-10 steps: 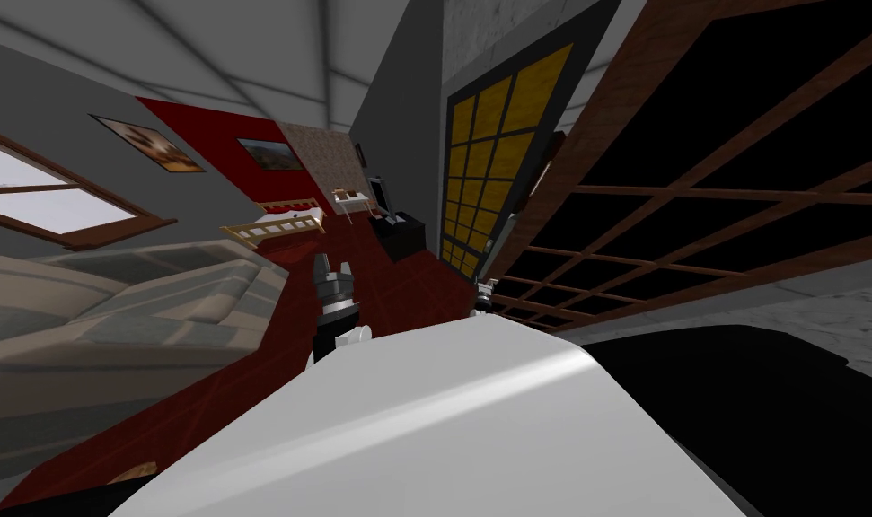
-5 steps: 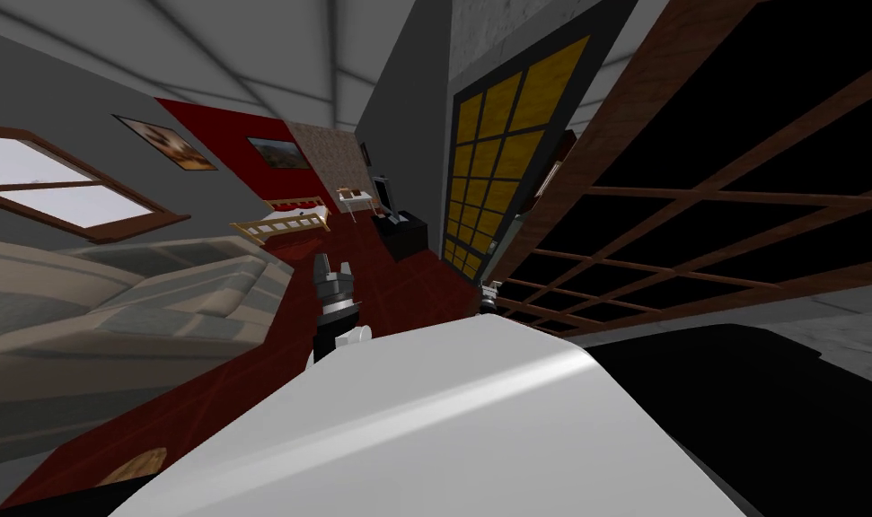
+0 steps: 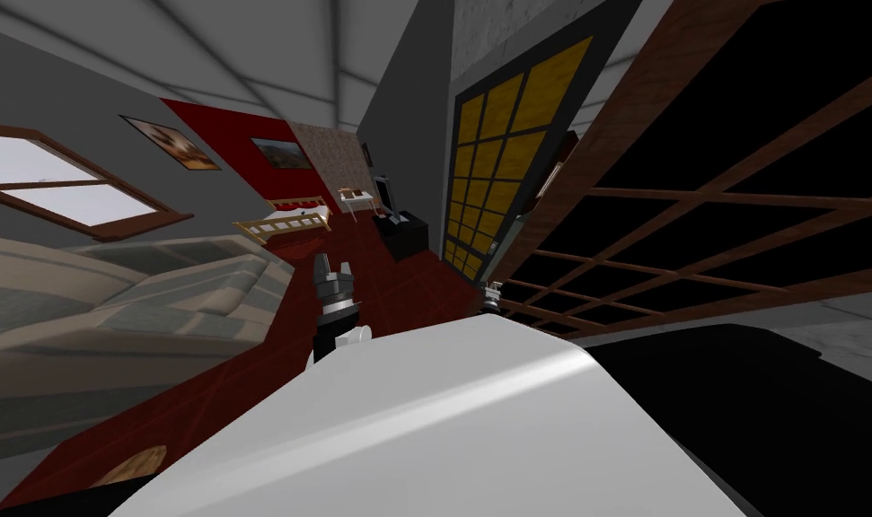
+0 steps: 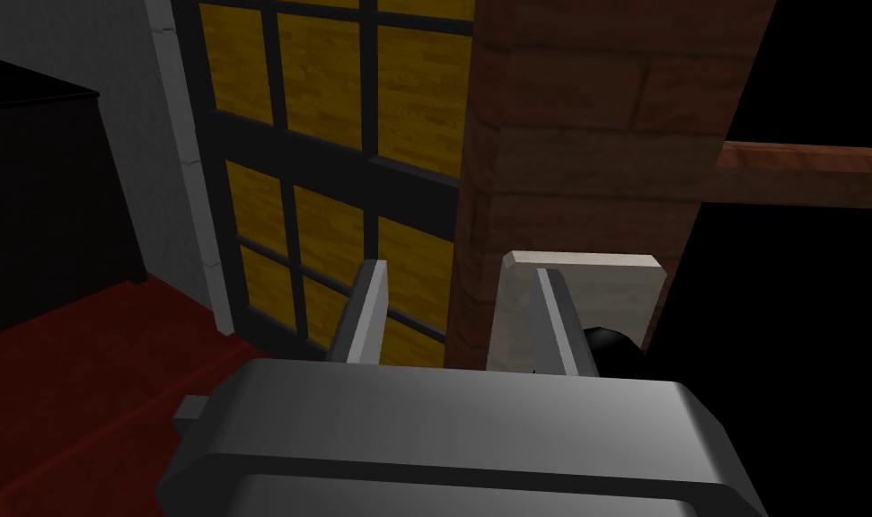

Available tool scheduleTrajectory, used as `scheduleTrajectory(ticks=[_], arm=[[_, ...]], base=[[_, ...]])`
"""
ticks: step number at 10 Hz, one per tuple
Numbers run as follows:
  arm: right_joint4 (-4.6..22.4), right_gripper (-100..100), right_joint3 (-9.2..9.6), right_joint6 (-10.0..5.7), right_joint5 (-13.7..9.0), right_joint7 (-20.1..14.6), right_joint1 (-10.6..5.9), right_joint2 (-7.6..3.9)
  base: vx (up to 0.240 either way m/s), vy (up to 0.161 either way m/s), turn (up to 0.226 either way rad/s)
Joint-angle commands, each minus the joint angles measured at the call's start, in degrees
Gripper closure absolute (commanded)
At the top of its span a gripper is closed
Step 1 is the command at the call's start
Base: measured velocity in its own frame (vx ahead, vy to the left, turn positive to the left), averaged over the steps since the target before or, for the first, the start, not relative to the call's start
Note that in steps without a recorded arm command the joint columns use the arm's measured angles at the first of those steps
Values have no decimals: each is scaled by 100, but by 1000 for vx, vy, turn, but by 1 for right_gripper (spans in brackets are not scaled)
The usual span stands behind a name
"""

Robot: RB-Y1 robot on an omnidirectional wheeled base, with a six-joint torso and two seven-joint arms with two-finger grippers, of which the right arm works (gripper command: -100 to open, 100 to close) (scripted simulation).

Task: Pull the door open

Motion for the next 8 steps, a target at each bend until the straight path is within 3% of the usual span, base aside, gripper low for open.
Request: scheduleTrajectory(ticks=[1,2,3,4,8], arm=[[-26,-100,-61,69,-46,14,160,-27],[-26,-100,-61,69,-46,14,160,-27],[-22,-100,1,-48,3,-30,46,2],[-22,100,1,-48,3,-30,46,2],[-22,100,1,-48,3,-30,46,2]], base=[[5,-5,12],[6,-5,8],[4,17,43],[1,14,-11],[-1,-8,-2]])
